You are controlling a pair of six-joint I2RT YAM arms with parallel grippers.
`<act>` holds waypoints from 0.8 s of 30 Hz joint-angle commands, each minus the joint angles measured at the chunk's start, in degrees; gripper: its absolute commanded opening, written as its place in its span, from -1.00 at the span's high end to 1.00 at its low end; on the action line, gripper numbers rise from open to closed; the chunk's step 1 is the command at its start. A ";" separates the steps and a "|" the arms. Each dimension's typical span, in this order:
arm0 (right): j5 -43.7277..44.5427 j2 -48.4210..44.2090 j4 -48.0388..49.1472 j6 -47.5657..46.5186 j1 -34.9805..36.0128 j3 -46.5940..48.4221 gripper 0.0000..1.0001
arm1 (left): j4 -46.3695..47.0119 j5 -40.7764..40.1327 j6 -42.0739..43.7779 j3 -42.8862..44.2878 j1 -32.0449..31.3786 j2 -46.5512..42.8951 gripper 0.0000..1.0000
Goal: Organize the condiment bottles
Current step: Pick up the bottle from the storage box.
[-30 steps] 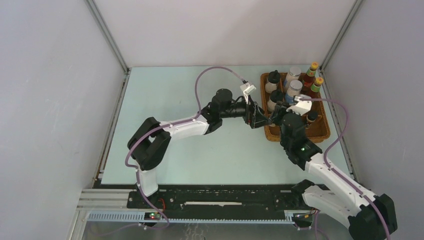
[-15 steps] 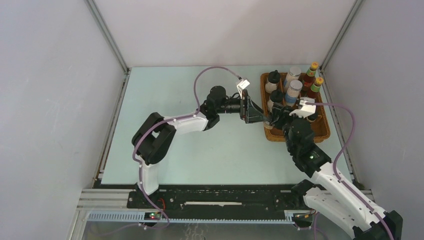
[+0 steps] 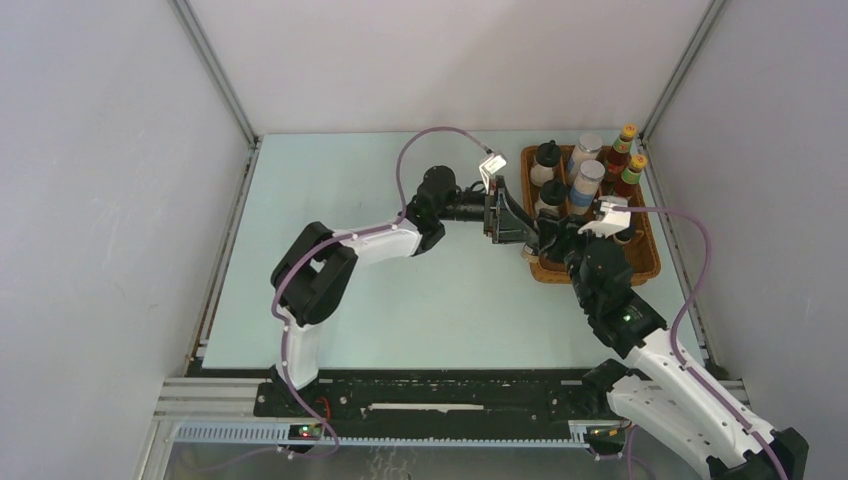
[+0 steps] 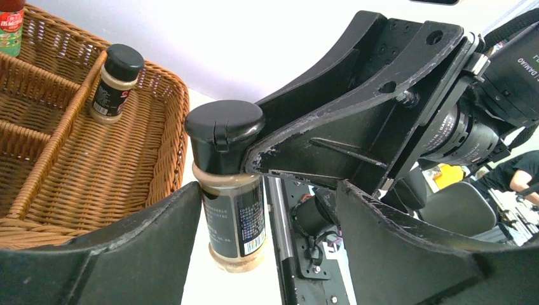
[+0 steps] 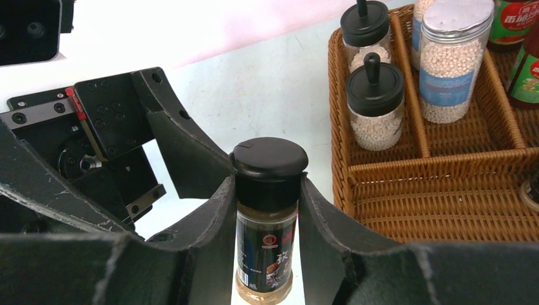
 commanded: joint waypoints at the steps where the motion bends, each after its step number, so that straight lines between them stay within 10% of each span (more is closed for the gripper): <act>1: -1.60 -1.24 0.72 1.80 0.53 2.43 1.00 | 2.18 2.75 -1.07 3.49 -0.24 1.04 -0.62; 24: -4.56 -0.33 0.30 2.13 0.71 5.59 1.00 | -7.75 4.47 5.32 8.92 -1.32 3.36 -0.32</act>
